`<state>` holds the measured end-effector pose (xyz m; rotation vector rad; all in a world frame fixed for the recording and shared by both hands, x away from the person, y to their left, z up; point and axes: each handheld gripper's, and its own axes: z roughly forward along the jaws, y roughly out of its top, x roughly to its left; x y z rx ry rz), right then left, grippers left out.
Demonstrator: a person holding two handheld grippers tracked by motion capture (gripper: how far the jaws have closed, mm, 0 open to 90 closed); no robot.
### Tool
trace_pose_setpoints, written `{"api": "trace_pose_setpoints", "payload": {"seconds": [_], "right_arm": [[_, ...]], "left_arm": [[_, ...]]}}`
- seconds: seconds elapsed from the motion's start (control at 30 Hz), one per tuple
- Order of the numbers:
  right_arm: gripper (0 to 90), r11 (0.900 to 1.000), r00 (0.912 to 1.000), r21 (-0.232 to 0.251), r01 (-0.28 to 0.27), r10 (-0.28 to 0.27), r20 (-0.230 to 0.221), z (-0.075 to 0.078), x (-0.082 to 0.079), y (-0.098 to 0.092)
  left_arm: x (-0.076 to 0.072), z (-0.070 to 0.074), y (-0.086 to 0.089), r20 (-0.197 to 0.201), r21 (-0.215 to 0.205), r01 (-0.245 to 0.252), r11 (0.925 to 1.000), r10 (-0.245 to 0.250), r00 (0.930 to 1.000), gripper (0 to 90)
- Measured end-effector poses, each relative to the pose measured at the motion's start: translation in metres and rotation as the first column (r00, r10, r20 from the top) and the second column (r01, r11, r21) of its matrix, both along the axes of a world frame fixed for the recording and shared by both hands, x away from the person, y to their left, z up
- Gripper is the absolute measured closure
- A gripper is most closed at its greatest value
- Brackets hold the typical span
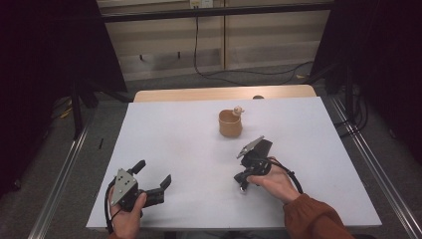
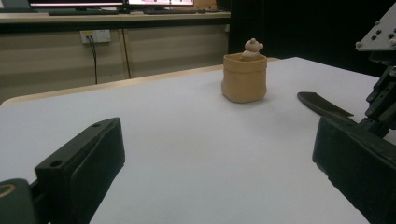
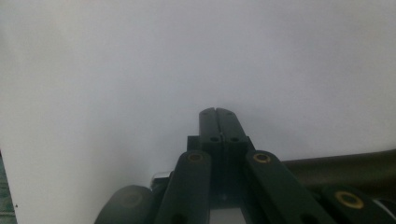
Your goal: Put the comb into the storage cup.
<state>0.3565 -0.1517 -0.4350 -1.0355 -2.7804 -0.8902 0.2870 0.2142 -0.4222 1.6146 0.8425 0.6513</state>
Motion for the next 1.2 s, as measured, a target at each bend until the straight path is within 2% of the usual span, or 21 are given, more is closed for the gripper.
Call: {"api": "trace_pose_setpoints", "payload": {"seconds": [0.6,1.2], "right_arm": [[90.0,1.0,0.9999,-0.005,-0.001,0.001,-0.013,-0.0012,-0.0005,-0.0032],[90.0,1.0,0.9995,-0.007,-0.02,0.02,-0.023,-0.0004,-0.0076,-0.0087]], "left_arm": [[-0.0001,0.0003,0.0011,-0.001,0.005,0.003,1.0,-0.003,1.0,2.4],[0.0,0.0002,0.0013,-0.004,0.007,0.003,1.0,-0.003,1.0,2.4]]}}
